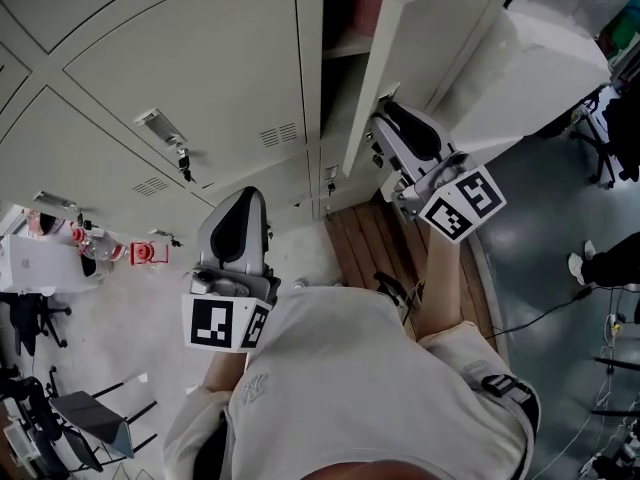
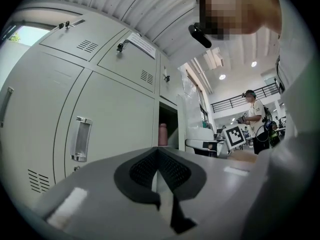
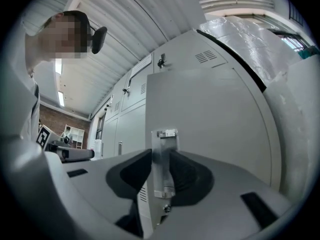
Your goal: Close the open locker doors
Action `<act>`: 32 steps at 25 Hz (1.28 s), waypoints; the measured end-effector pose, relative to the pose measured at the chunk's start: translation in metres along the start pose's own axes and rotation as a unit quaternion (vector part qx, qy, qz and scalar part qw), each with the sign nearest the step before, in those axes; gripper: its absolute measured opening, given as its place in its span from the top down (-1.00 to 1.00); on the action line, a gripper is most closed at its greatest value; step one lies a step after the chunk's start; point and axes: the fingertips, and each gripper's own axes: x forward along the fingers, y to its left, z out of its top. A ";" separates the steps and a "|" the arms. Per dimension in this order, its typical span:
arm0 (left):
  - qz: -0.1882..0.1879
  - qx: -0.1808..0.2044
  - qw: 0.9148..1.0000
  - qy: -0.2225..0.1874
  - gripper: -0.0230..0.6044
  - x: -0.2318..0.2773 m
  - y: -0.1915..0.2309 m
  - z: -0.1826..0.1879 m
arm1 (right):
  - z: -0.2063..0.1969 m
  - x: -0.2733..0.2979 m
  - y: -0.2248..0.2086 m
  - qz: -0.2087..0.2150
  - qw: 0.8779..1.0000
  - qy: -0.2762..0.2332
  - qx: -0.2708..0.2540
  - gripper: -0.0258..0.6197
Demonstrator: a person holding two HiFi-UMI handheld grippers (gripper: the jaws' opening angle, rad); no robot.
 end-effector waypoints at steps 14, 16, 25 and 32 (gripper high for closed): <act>0.031 0.002 1.000 0.004 0.92 0.002 0.037 0.000 | -0.009 0.045 -0.016 -0.004 1.000 0.003 0.005 0.65; 0.034 0.002 0.999 0.004 0.92 0.002 0.040 -0.001 | -0.011 0.049 -0.021 -0.010 1.000 0.001 0.008 0.65; 0.043 0.003 0.999 0.005 0.92 0.004 0.052 -0.001 | -0.016 0.067 -0.033 -0.023 1.000 0.006 0.003 0.65; 0.049 0.002 0.999 0.006 0.92 0.004 0.063 -0.001 | -0.019 0.077 -0.039 -0.042 0.999 0.016 -0.009 0.65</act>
